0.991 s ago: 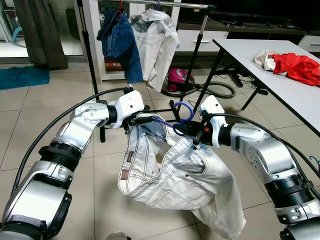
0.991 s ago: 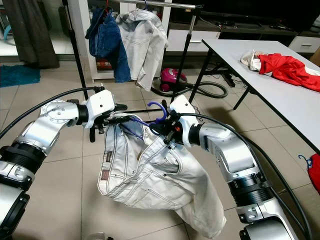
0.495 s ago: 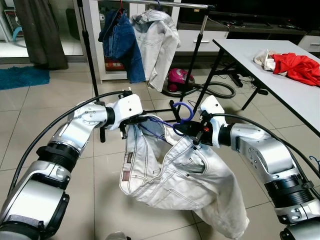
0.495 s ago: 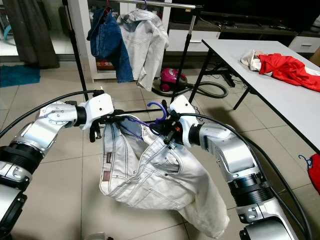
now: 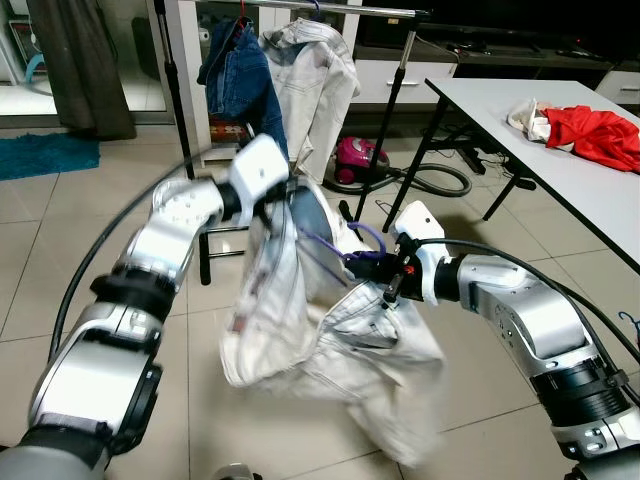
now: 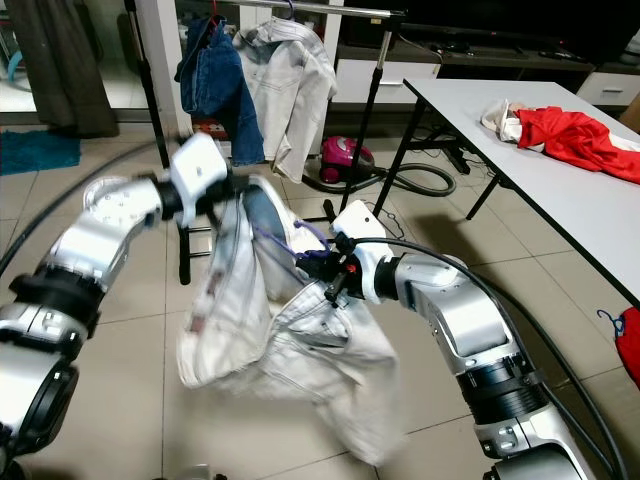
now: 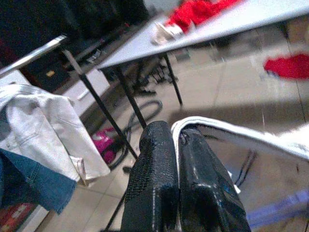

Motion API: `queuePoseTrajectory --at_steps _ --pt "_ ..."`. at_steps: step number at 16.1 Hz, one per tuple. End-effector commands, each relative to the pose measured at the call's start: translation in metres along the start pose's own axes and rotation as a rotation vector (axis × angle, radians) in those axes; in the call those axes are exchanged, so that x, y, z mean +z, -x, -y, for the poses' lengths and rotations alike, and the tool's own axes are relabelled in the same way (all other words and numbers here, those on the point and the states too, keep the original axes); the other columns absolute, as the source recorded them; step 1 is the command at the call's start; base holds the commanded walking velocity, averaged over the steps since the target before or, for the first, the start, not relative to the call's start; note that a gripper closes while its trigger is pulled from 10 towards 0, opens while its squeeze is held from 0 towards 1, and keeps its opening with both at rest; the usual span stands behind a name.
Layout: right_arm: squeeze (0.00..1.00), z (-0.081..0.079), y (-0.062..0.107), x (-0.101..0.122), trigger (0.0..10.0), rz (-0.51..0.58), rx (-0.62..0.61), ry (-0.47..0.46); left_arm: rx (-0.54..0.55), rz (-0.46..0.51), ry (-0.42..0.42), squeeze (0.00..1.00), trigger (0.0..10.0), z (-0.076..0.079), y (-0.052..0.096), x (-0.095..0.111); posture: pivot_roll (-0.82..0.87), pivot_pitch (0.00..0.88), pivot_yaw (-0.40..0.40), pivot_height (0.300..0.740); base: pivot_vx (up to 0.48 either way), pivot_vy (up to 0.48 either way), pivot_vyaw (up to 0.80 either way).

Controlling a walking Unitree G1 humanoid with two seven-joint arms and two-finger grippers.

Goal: Hang hanger

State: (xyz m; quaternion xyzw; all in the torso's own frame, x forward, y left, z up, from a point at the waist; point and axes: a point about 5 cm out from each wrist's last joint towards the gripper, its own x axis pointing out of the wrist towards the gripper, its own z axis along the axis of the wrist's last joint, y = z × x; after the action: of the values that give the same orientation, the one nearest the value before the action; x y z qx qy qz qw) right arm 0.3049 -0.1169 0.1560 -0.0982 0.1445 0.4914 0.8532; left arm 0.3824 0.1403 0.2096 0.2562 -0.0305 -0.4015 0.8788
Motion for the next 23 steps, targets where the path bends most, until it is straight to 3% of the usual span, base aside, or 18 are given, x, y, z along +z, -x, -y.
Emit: queuePoseTrajectory --at_steps 1,5,9,14,17,18,19,23 --pt "0.0 0.0 0.004 -0.004 0.0 -0.026 0.0 0.014 0.067 0.056 0.017 0.0 0.0 -0.012 0.0 0.013 0.05 0.0 -0.085 0.74 0.0 0.0 0.0" --pt "0.0 -0.005 0.004 -0.01 0.0 -0.062 0.026 0.021 0.155 0.152 0.143 0.0 0.0 -0.025 0.001 0.025 0.06 0.0 -0.084 0.74 0.0 0.0 0.0" --pt "0.0 0.0 0.005 -0.012 0.0 -0.08 -0.011 0.014 0.097 0.227 0.202 0.0 0.0 -0.022 0.003 0.032 0.05 0.0 -0.085 0.74 0.0 0.0 0.0" --pt "0.0 0.019 0.012 -0.001 0.0 -0.013 -0.122 -0.041 0.013 0.135 0.166 0.0 0.0 -0.006 0.016 0.013 0.06 0.0 -0.086 0.74 0.0 0.0 0.0" --pt "0.0 0.033 0.017 0.007 0.0 0.039 -0.199 -0.096 -0.161 0.018 0.09 0.0 0.0 0.033 0.022 -0.005 0.06 0.0 -0.092 0.74 0.0 0.0 0.0" --pt "0.0 0.034 0.017 0.009 0.0 0.047 -0.206 -0.103 -0.164 0.013 0.107 0.0 0.0 0.039 0.021 -0.008 0.06 0.0 -0.092 0.74 0.0 0.0 0.0" --pt "0.0 0.037 0.016 0.011 0.0 0.065 -0.228 -0.123 -0.173 0.007 0.137 0.0 0.0 0.058 0.018 -0.015 0.06 0.0 -0.094 0.74 0.0 0.0 0.0" --pt "0.0 0.039 0.015 0.016 0.0 0.098 -0.256 -0.158 -0.229 -0.117 0.041 0.0 0.0 0.092 0.015 -0.036 0.06 0.0 -0.094 0.74 0.0 0.0 0.0"
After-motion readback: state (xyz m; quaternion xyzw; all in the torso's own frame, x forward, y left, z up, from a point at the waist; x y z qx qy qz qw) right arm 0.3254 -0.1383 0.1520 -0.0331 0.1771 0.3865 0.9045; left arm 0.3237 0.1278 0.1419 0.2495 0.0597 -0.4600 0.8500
